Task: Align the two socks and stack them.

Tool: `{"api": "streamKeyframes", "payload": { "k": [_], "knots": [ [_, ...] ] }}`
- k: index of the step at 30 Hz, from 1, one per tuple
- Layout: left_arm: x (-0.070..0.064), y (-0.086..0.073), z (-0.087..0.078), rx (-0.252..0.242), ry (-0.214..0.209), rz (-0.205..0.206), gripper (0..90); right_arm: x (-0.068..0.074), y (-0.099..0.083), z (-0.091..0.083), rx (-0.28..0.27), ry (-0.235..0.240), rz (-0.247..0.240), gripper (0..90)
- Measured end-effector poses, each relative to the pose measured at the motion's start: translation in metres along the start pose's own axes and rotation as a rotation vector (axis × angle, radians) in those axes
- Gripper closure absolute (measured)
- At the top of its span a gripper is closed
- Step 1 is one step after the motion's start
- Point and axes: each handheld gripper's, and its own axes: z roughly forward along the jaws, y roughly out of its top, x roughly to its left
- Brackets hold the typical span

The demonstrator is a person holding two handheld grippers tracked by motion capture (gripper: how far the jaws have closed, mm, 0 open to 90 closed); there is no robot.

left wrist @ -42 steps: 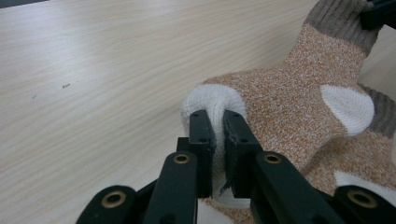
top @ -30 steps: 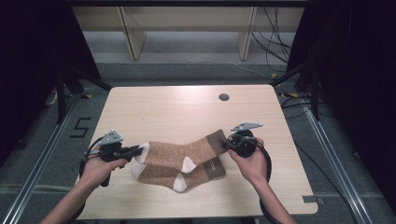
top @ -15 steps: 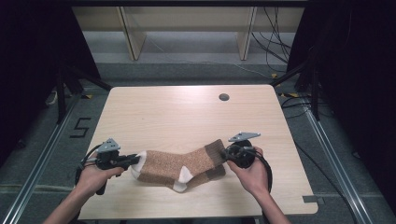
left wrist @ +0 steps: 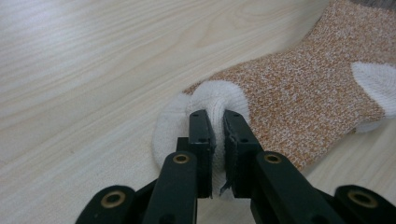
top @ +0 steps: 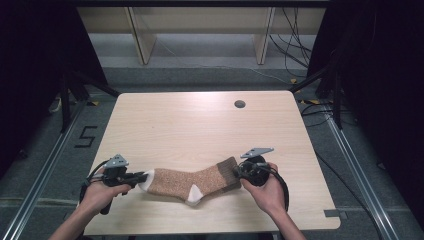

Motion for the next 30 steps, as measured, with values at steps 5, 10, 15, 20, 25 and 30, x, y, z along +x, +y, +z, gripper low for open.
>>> {"api": "streamKeyframes", "payload": {
  "k": [5, 10, 15, 20, 25, 30],
  "knots": [
    [0.001, -0.003, 0.005, 0.015, 0.001, 0.003, 82.2, 0.001, -0.003, 0.003, 0.015, -0.009, 0.005, 80.1],
    [0.003, -0.007, 0.009, 0.030, 0.005, -0.009, 82.0, 0.000, -0.010, 0.010, 0.036, -0.004, 0.013, 79.5],
    [0.002, -0.008, 0.010, 0.033, 0.005, -0.012, 81.2, -0.003, -0.015, 0.013, 0.069, 0.000, 0.027, 77.4],
    [0.002, 0.000, 0.003, -0.054, 0.035, -0.002, 57.4, -0.004, -0.008, 0.007, 0.028, -0.024, 0.017, 61.3],
    [-0.008, 0.009, 0.002, -0.123, 0.071, 0.020, 56.3, -0.009, 0.005, 0.000, -0.043, -0.060, 0.054, 58.8],
    [-0.010, 0.005, 0.020, -0.015, 0.087, 0.068, 64.1, -0.013, 0.007, 0.018, -0.004, -0.055, 0.076, 68.9]
  ]
}}
